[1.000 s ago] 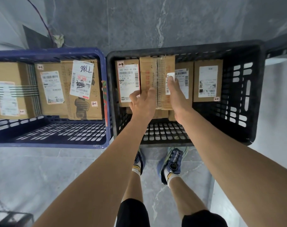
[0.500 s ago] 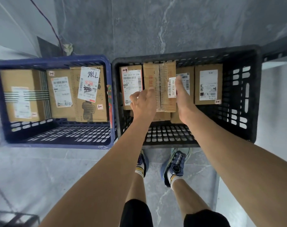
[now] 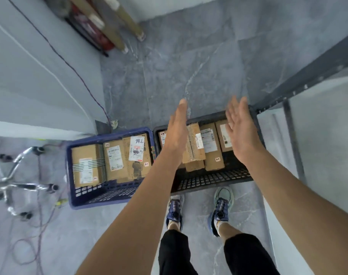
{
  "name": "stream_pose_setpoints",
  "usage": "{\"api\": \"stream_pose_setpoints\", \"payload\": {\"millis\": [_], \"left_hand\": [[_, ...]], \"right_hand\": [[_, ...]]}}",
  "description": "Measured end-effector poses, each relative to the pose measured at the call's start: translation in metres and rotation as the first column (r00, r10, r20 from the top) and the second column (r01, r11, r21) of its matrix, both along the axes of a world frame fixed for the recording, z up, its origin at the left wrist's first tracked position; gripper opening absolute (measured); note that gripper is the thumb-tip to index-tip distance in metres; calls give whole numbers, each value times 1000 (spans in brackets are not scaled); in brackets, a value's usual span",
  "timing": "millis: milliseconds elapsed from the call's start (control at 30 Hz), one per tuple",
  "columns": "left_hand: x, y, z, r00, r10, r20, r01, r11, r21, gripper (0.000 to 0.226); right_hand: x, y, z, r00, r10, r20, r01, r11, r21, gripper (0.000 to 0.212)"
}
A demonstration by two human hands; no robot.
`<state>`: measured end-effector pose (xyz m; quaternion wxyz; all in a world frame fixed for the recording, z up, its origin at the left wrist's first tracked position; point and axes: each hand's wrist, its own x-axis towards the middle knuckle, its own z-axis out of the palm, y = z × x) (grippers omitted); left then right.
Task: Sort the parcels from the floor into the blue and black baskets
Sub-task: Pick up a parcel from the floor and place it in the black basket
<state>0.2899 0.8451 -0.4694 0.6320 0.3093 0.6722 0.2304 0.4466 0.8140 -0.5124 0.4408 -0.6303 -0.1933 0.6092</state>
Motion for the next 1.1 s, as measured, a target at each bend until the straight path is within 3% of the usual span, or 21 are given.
{"api": "stream_pose_setpoints", "payload": {"millis": [267,467,567,767,867,1000,1100], "left_hand": [[31,-6,170,965,-229,128,203,961,187,67],[47,-47,276,843,-504,189,424,837,345,65],[55,-78,317,742,-630,231,523,758,389,63],[88,-160,368,522,-821,232,667,562,489,56],[107,-219,390,359,-910,208,734,413,539,52],[122,-321,411,164,-960,227,794,265,547,40],[122,-407,419,7,-978,210,816,127,564,45]], "right_hand": [[18,-41,183,969,-238,63,222,954,201,69],[3,-104,306,890,-444,103,393,863,319,71],[-5,-149,352,817,-563,124,487,789,374,92],[-13,-263,416,604,-792,93,669,567,481,88],[-16,-331,435,452,-887,91,736,429,523,87],[-29,-437,448,227,-973,44,817,215,535,71],[-50,-523,453,89,-995,53,828,103,551,83]]}}
